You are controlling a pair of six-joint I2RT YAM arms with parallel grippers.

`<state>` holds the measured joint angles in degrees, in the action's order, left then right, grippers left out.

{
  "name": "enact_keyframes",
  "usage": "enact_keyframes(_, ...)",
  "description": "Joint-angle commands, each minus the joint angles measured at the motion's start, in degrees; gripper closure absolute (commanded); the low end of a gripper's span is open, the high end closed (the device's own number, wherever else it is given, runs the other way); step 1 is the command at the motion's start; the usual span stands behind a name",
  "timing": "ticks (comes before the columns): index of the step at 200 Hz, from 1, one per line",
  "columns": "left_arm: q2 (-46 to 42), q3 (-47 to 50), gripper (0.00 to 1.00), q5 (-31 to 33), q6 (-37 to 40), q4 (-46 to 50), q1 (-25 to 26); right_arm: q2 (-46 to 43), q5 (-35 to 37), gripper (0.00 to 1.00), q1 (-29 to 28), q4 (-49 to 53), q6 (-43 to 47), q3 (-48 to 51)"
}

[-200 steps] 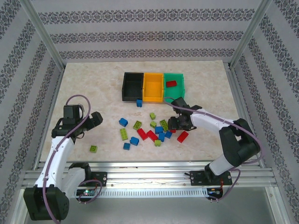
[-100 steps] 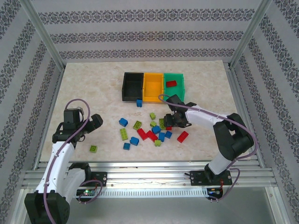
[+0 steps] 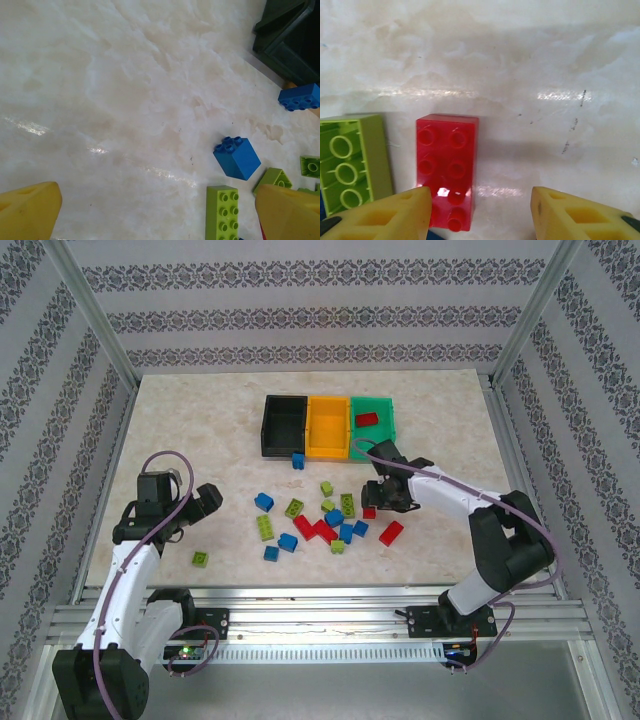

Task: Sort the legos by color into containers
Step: Pick up the lego from the center of the table.

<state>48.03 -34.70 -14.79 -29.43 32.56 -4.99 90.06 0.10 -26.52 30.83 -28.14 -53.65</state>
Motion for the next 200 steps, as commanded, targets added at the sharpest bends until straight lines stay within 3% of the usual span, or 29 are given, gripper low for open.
enact_keyframes(1,0.1,0.0,0.01,-0.6,-0.2,-1.2,-0.6,-0.4,-1.3,0.45,-0.9,-0.1,-0.4,-1.5)
enact_keyframes(90,0.4,-0.1,0.01,-0.9,-0.6,-1.3,-0.6,7.1,-0.8,0.46,-2.8,-1.7,-1.4,-2.9)
enact_keyframes(106,0.5,0.0,0.01,-0.5,-0.9,-1.3,-0.6,8.0,-0.6,0.49,-3.1,-1.7,-1.8,-3.1)
enact_keyframes(146,0.8,0.2,0.0,0.0,-1.6,-1.3,-0.6,8.1,-0.5,0.69,-3.3,-1.2,-1.2,-4.4)
enact_keyframes(200,1.1,0.3,0.01,-0.7,-1.6,-1.7,-0.6,7.5,0.2,0.7,0.1,2.7,3.3,-12.1)
